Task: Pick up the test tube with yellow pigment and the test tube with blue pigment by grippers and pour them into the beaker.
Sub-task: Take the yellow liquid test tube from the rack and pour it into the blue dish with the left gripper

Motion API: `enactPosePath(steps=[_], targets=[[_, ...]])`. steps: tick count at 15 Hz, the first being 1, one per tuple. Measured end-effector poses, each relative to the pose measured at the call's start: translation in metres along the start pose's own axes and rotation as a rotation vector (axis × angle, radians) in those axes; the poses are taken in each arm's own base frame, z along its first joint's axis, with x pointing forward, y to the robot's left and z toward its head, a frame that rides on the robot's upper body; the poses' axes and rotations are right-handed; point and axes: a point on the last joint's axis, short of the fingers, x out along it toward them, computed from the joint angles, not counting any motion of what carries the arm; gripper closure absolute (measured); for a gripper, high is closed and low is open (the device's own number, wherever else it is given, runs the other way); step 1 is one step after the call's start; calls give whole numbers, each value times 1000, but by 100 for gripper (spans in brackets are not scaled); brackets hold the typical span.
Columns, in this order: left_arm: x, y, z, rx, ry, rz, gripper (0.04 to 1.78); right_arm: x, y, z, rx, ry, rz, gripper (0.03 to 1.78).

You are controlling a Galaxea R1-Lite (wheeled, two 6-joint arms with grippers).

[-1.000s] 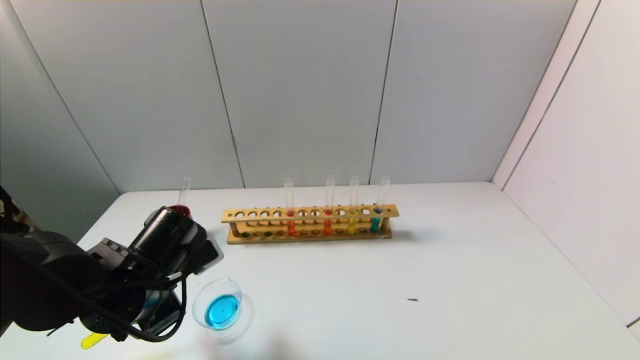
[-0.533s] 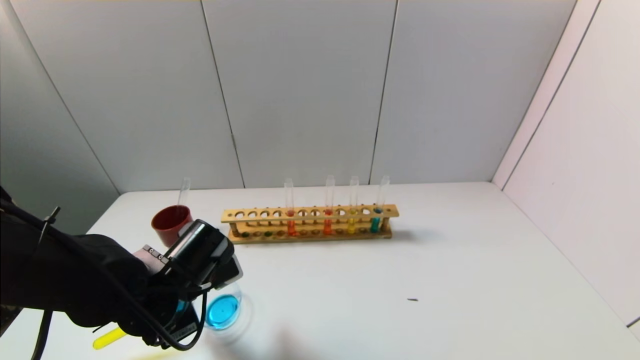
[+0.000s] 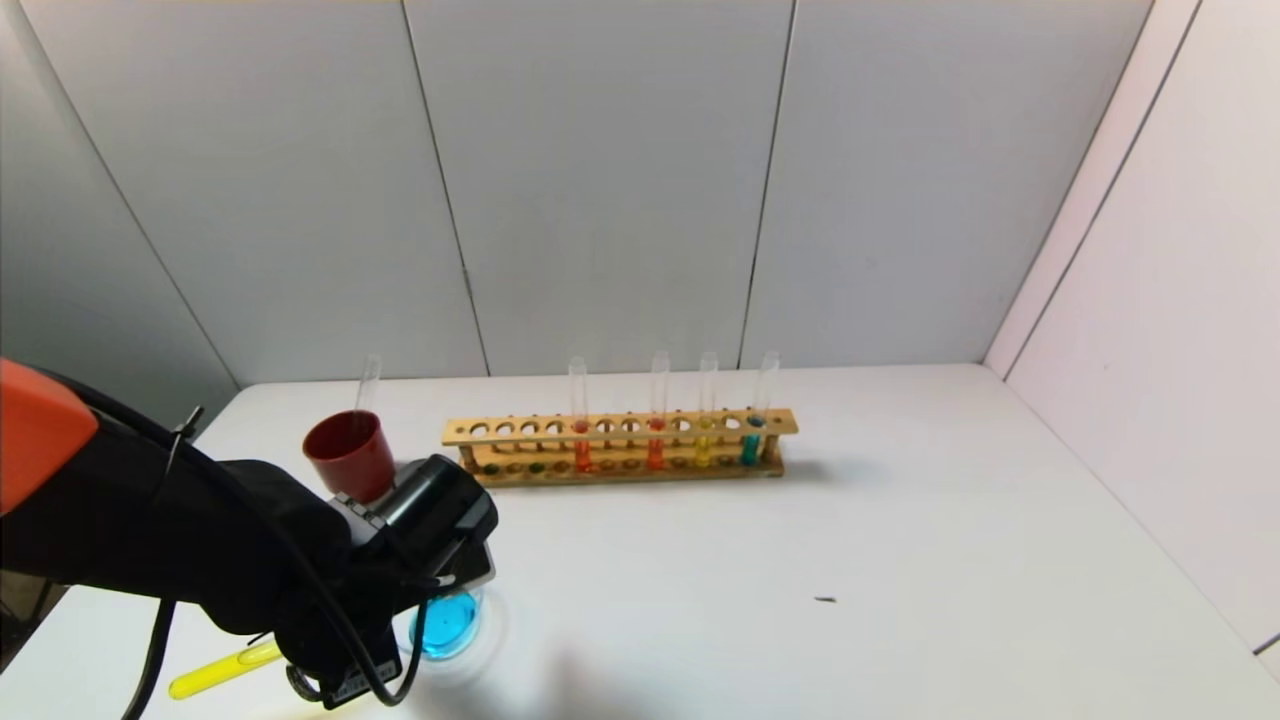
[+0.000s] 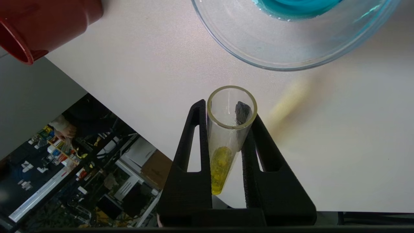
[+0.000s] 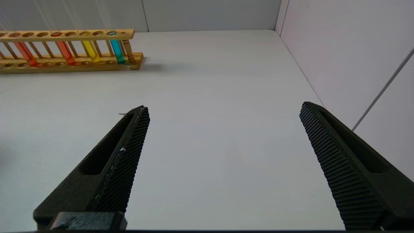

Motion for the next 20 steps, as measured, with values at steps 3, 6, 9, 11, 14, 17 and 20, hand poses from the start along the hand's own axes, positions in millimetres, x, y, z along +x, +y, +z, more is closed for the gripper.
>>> enactPosePath(steps=[3, 6, 9, 11, 14, 17, 20], targets=[[1, -3, 6, 46, 28, -1, 150, 0, 0, 0, 0, 0, 0, 11], [5, -2, 12, 76, 60, 12, 150, 0, 0, 0, 0, 0, 0, 11], [5, 0, 19, 112, 94, 8, 150, 0, 0, 0, 0, 0, 0, 11], [4, 1, 22, 135, 116, -1, 150, 0, 0, 0, 0, 0, 0, 11], [3, 4, 28, 155, 139, -6, 150, 0, 0, 0, 0, 0, 0, 11], [1, 6, 28, 185, 175, -13, 150, 0, 0, 0, 0, 0, 0, 11], [-1, 7, 28, 190, 179, -13, 150, 0, 0, 0, 0, 0, 0, 11]])
